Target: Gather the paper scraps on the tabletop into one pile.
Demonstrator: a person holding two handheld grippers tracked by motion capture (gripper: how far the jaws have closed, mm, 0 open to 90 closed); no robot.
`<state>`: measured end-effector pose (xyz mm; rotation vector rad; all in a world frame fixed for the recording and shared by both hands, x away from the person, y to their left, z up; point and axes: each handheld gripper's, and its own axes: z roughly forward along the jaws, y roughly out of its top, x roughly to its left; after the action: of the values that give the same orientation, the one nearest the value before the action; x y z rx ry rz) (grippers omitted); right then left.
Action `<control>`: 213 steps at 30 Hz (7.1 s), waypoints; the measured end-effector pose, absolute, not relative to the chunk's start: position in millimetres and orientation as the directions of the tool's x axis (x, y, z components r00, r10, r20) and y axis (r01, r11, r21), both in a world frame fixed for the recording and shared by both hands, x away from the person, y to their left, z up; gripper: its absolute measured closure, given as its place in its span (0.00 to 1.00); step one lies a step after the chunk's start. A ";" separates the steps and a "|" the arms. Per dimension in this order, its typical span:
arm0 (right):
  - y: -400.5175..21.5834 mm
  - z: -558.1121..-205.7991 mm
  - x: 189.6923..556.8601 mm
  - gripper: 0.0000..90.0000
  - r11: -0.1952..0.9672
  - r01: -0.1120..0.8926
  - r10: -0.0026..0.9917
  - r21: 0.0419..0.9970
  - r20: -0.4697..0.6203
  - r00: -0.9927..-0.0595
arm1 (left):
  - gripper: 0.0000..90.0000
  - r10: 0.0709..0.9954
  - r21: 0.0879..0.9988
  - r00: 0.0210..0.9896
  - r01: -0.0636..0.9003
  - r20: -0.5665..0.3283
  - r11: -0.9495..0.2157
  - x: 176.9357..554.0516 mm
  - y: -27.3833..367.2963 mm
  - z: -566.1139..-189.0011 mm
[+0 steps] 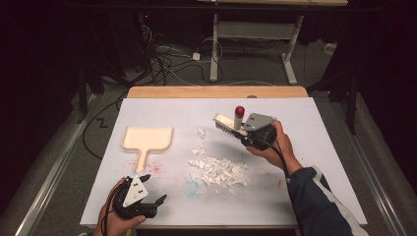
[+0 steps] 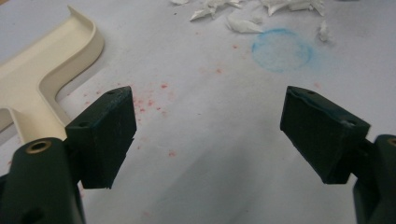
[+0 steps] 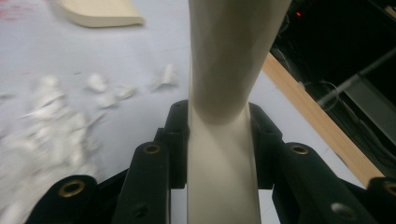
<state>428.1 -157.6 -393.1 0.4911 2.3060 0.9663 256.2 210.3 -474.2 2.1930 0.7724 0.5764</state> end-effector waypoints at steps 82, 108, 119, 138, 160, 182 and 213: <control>-298.4 -408.3 307.2 0.76 0.546 0.455 0.832 0.704 -0.388 -0.398 | 0.20 0.653 0.718 0.716 0.318 0.247 -0.620 253.1 199.3 -473.0; -267.8 -429.9 312.2 0.75 0.577 0.489 0.808 0.655 -0.367 -0.462 | 0.20 0.644 0.717 0.723 0.308 0.250 -0.625 252.9 199.4 -472.7; -239.6 -428.7 307.0 0.75 0.515 0.476 0.819 0.713 -0.245 -0.518 | 0.20 0.635 0.720 0.732 0.300 0.248 -0.626 252.3 198.2 -472.1; -134.9 -435.3 322.2 0.75 0.406 0.442 0.813 0.800 -0.095 -0.574 | 0.20 0.628 0.723 0.739 0.294 0.243 -0.625 252.5 199.2 -473.0; -155.5 -396.6 329.2 0.76 0.353 0.325 0.791 0.877 -0.094 -0.604 | 0.20 0.632 0.714 0.735 0.304 0.247 -0.631 252.2 197.2 -474.3; -232.8 -409.6 276.5 0.76 0.497 0.414 0.714 0.763 -0.088 -0.694 | 0.20 0.629 0.703 0.735 0.306 0.254 -0.642 251.1 198.1 -474.6; -209.6 -377.8 272.3 0.76 0.501 0.286 0.638 0.817 -0.125 -0.759 | 0.20 0.629 0.707 0.734 0.302 0.255 -0.639 252.2 197.7 -473.8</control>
<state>272.3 -209.6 -377.8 0.7647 2.3347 1.1589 252.2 197.7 -473.8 2.2771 0.6989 0.6483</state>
